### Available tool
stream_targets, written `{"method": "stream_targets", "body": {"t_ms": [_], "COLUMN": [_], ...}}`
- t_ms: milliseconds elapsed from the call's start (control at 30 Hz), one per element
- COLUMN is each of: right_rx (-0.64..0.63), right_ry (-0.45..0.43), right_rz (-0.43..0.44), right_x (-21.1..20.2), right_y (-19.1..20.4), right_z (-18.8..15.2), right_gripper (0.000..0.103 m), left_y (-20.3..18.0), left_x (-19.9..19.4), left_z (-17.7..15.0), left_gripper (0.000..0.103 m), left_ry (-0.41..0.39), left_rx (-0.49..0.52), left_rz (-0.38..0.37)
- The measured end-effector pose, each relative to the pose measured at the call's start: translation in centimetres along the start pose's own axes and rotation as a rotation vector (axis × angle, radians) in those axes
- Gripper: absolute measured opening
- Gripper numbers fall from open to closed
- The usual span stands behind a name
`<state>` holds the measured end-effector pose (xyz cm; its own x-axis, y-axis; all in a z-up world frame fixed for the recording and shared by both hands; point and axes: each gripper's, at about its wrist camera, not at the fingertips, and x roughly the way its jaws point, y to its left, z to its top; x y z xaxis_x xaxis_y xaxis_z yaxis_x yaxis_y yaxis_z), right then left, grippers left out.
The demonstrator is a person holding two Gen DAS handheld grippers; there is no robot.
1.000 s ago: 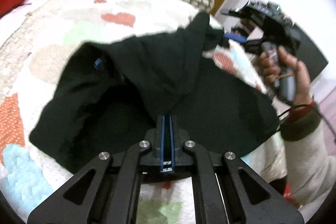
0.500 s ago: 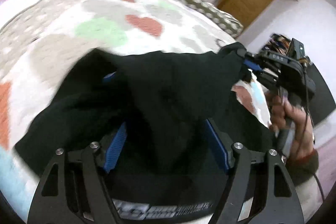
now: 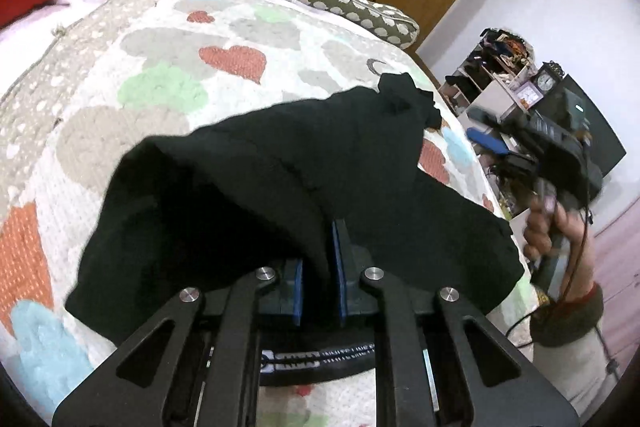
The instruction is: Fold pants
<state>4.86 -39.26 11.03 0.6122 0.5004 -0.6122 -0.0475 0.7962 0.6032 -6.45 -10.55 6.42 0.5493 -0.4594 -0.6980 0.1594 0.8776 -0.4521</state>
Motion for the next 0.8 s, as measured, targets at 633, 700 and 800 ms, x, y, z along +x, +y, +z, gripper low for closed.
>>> {"method": "stream_targets", "body": {"t_ms": [633, 700, 800], "right_rx": [0.042, 0.041, 0.046], "right_ry": [-0.037, -0.055, -0.048], "right_rz": [-0.082, -0.084, -0.068], "right_x": [6.1, 5.6, 5.9], "right_y": [-2.6, -2.5, -2.6], "right_z": [4.9, 5.4, 6.3], "right_gripper": [0.068, 0.068, 0.068], "left_y": [3.5, 4.0, 4.2], "left_x": [-1.6, -1.9, -2.0], "left_z": [0.1, -0.2, -0.5], "left_gripper": [0.020, 0.056, 0.080], "left_ry": [0.003, -0.009, -0.050], "left_rx": [-0.144, -0.178, -0.220], "left_rz": [-0.092, -0.118, -0.122]}}
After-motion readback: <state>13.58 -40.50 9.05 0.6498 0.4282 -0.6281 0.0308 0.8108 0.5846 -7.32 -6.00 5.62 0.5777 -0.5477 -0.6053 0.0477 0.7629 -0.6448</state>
